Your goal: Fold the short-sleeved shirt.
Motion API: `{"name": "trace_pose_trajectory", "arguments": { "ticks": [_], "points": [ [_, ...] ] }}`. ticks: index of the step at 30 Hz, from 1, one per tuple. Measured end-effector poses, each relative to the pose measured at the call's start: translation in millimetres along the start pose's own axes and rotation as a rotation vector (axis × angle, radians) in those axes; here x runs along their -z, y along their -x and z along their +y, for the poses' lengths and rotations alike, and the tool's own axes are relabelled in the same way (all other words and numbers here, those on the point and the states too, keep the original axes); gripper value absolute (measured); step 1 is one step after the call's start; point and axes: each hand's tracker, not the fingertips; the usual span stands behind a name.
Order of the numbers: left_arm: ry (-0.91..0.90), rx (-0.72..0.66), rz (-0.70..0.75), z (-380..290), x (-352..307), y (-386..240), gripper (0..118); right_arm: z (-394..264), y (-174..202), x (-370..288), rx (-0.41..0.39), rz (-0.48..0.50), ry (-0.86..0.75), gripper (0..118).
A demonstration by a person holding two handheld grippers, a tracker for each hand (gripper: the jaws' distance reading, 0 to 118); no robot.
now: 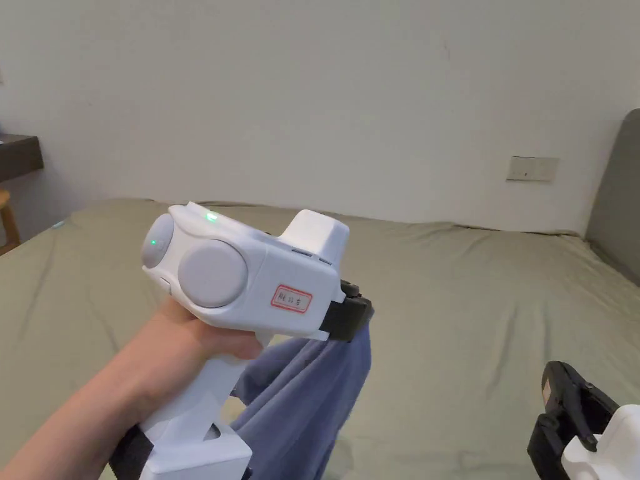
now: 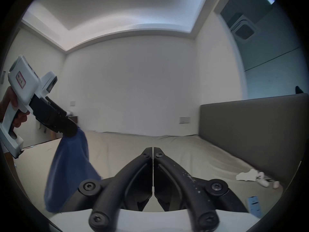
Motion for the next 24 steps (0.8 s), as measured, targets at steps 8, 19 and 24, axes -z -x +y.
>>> {"name": "trace_pose_trajectory", "arguments": {
  "ticks": [8,19,24],
  "points": [
    [0.265,0.116,-0.201,-47,191,-104,0,-14,-67,-37,-0.005,-0.183,0.028,3],
    [0.475,0.020,-0.148,-139,309,-141,9,-63,-107,-39,-0.004,-0.231,0.185,3],
    [0.039,-0.139,-0.185,-71,178,-77,115,-49,-109,-39,0.007,-0.226,0.112,3]
  ]
}}
